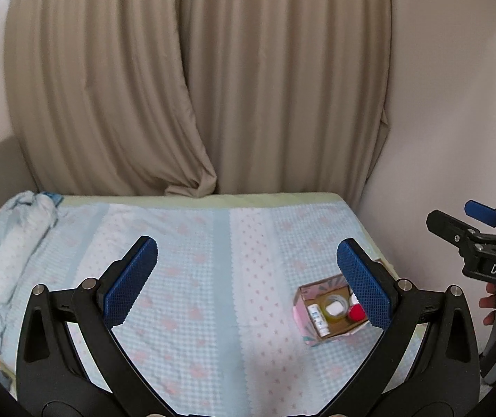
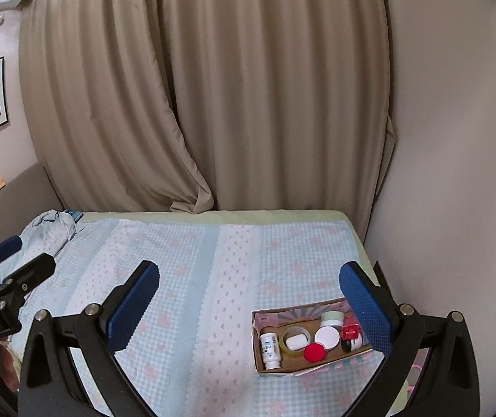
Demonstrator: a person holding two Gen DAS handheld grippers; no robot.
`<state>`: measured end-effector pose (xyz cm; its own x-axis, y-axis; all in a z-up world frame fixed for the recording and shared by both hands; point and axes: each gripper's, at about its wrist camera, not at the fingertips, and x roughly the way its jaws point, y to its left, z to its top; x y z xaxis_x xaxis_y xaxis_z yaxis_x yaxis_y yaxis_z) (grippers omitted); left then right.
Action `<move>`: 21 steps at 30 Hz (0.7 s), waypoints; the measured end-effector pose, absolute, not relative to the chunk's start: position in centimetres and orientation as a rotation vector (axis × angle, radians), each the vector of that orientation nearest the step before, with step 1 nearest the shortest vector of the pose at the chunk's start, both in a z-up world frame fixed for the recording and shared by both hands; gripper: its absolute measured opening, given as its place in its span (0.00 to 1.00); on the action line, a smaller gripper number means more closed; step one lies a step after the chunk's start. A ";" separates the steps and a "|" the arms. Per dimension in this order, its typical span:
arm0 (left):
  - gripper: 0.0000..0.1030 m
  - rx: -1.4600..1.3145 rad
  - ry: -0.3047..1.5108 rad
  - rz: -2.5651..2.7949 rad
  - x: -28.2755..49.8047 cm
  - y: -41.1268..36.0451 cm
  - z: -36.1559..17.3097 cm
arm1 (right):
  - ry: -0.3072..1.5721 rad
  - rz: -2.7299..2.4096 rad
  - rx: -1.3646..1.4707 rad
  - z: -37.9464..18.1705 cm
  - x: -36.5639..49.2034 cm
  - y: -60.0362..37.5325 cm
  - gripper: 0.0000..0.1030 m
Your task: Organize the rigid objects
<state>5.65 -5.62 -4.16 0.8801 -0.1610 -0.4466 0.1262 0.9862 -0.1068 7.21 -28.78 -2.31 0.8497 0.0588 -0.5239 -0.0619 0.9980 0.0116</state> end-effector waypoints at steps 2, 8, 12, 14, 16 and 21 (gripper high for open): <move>1.00 -0.074 0.454 -0.144 5.0 -5.0 -3.7 | 0.536 0.064 -0.011 -2.2 6.6 -28.3 1.00; 1.00 -0.090 0.431 -0.149 4.1 -3.9 -3.0 | 0.505 0.065 -0.021 -1.9 5.9 -27.3 1.00; 1.00 -0.092 0.424 -0.152 4.0 -3.7 -2.9 | 0.497 0.061 -0.023 -1.8 5.7 -27.0 1.00; 1.00 -0.091 0.417 -0.150 3.9 -3.7 -2.8 | 0.497 0.064 -0.022 -1.8 5.7 -27.1 1.00; 1.00 -0.089 0.415 -0.152 4.1 -3.8 -2.8 | 0.496 0.062 -0.021 -1.8 5.7 -27.1 1.00; 1.00 -0.087 0.409 -0.156 4.4 -4.0 -2.8 | 0.498 0.058 -0.013 -1.7 5.8 -27.0 1.00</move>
<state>4.45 -4.00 -2.84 0.9056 -0.1688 -0.3891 0.1337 0.9843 -0.1156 5.82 -27.02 -1.71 0.8771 0.0521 -0.4775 -0.0586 0.9983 0.0014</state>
